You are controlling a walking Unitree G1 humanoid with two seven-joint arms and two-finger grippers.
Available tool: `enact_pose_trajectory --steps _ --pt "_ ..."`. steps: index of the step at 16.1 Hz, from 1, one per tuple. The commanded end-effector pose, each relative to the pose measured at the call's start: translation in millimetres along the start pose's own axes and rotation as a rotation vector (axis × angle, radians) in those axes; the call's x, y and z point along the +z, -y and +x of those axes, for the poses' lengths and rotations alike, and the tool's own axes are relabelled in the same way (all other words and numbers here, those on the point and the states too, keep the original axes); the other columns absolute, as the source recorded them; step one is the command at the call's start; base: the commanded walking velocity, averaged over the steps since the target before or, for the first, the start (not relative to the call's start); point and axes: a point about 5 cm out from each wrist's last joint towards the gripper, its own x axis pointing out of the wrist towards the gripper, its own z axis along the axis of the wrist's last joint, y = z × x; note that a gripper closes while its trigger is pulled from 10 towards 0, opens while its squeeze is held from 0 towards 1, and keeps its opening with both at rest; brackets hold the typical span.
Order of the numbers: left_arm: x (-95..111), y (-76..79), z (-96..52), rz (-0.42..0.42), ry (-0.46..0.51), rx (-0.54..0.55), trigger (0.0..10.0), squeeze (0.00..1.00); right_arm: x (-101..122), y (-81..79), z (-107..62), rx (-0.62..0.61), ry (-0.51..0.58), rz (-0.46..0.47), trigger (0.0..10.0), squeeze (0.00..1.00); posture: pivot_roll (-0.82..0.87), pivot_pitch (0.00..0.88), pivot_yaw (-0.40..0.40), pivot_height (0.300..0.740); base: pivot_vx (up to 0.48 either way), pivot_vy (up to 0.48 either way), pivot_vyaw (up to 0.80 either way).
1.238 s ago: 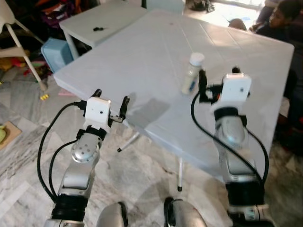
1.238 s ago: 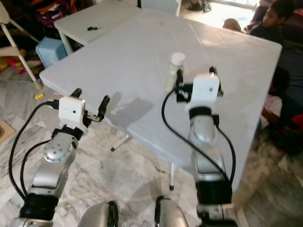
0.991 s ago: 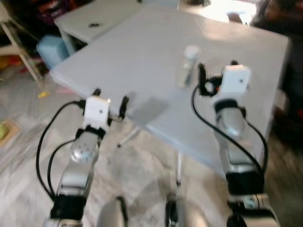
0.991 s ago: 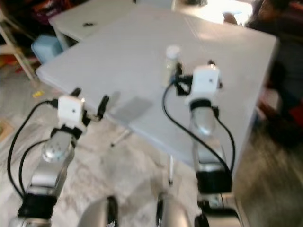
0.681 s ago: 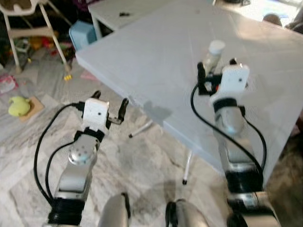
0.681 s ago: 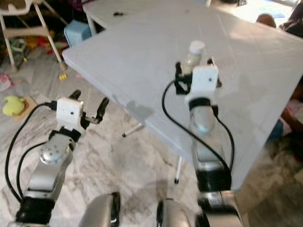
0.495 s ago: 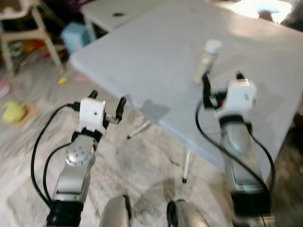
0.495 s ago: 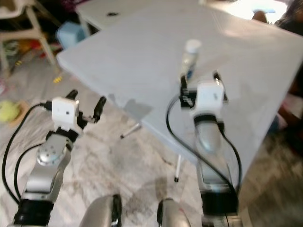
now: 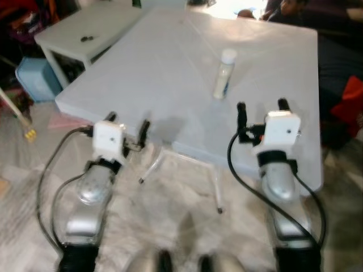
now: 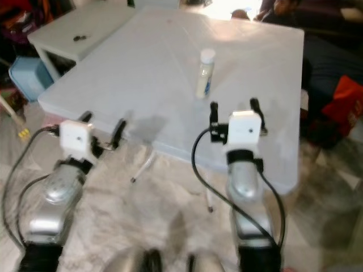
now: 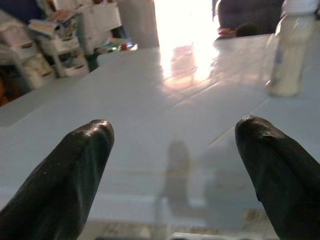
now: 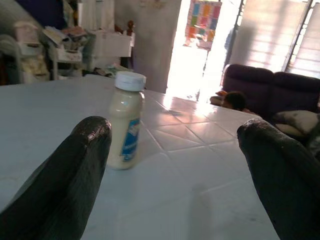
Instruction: Restocking fridge
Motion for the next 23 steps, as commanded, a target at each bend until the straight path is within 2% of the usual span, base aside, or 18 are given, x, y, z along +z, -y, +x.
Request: enact_pose_trajectory --steps 1,6,17,18,20,22,23 --pt "-1 -4.4 -2.3 0.006 -0.004 0.014 10.0 0.00 4 1.8 2.9 -0.007 0.015 -0.002 10.0 0.00 -0.04 0.068 0.037 0.740 0.000 0.000 0.00" --pt "1 -0.6 -4.6 -0.002 0.009 -0.010 10.0 0.00 4 -4.9 4.6 0.000 0.011 0.006 10.0 0.00 -0.03 0.070 0.033 0.740 0.000 0.000 -0.58" --pt "5 4.7 1.8 -0.025 0.030 -0.026 10.0 0.00 7 -5.7 6.2 0.014 0.027 0.008 10.0 0.00 -0.04 0.063 0.024 0.740 0.347 0.000 0.00" --pt "5 4.4 0.0 -0.028 0.030 -0.027 10.0 0.00 7 -6.3 -1.1 0.048 0.016 0.054 10.0 0.00 -0.04 0.062 0.023 0.740 0.379 0.000 0.00" --pt "5 2.4 -2.9 -0.028 0.029 -0.022 10.0 0.00 3 -5.0 -12.3 0.063 -0.013 0.085 10.0 0.00 -0.04 0.062 0.023 0.740 0.379 0.000 0.00" --pt "2 -4.6 -9.9 -0.027 0.008 0.005 10.0 0.00 -6 -4.6 -32.4 0.078 -0.081 0.156 10.0 0.00 -0.05 0.067 0.030 0.740 0.377 0.000 0.00" --pt "2 -6.8 -11.1 -0.033 0.009 0.014 10.0 0.00 -8 -5.5 -35.5 0.081 -0.098 0.182 10.0 0.00 -0.05 0.070 0.032 0.740 0.337 0.000 0.00"
